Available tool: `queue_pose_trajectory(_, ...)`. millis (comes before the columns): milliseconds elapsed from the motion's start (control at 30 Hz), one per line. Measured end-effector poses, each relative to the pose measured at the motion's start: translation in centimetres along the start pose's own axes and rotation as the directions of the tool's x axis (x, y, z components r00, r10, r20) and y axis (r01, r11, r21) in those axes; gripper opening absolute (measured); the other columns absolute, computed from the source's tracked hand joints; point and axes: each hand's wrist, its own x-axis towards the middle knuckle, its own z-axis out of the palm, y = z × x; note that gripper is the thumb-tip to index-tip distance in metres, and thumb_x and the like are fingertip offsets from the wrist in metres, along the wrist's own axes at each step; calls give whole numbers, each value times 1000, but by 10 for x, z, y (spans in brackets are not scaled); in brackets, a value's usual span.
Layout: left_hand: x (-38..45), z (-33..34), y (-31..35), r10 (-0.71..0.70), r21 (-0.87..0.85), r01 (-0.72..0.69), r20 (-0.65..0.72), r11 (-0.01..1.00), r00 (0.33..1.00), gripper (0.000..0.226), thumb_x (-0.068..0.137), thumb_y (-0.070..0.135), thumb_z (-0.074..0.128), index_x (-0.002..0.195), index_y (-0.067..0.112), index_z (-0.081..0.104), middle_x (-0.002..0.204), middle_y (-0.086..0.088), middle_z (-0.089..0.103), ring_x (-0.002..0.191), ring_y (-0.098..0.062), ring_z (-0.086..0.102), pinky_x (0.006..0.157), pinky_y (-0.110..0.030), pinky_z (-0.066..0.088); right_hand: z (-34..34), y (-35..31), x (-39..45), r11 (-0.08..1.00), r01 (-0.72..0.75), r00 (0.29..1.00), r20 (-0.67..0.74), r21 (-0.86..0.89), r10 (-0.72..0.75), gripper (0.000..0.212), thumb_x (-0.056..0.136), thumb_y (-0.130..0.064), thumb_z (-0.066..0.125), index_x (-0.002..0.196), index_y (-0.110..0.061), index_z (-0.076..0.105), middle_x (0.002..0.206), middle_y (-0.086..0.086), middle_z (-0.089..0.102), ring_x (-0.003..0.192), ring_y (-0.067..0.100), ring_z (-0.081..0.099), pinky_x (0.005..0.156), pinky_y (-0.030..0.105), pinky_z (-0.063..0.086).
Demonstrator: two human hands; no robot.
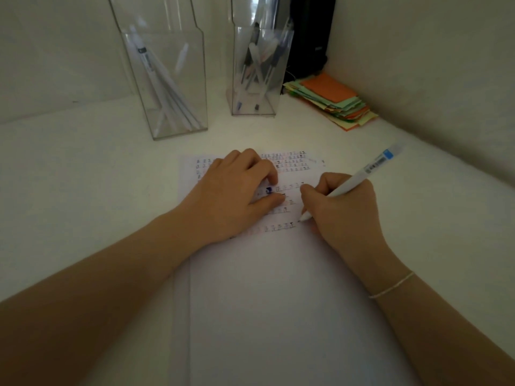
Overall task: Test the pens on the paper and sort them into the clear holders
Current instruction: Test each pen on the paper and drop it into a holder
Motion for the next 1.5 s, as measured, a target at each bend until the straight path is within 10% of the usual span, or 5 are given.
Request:
queue_pose_trajectory(600,0,2,0,2,0,-2,-8,1000,1000,46,81,59,33,104,26,55,103,5,50,93,-12,45,83,-30,37,-2,1,0,997,-16,999,42,78,13,29,81,-4,63,63,15,52,49,16,60,29,9,43,34,15,37)
queue_pose_trajectory(767,1,0,2,1,4,-1,-2,1000,1000,39,84,54,41,105,24,56,105,5,51,95,-12,45,85,-28,35,2,4,0,995,91,996,-15,-40,-92,34,81,-2,59,55,-1,37,53,15,34,50,18,30,43,19,25)
queue_pose_trajectory(1000,1,-11,10,99,145,-92,-43,985,994,45,94,43,26,99,21,64,96,3,60,88,-17,54,87,-34,38,-15,3,9,881,-134,991,64,453,118,30,82,-10,69,58,-8,51,57,17,52,34,12,35,36,20,29)
queue_pose_trajectory(1267,4,-22,35,-105,-592,129,75,795,992,25,89,35,59,112,26,58,102,14,65,97,7,57,86,-14,45,-7,-27,16,820,-227,970,194,525,144,32,81,-8,70,60,-7,45,45,9,38,35,15,28,35,20,25)
queue_pose_trajectory(1500,9,-32,28,-241,-804,191,62,563,969,18,87,16,63,105,16,61,91,-2,72,88,-13,67,78,-27,54,-1,-53,28,814,-184,983,101,551,153,30,81,-13,73,98,-4,50,61,15,56,37,18,48,37,24,41)
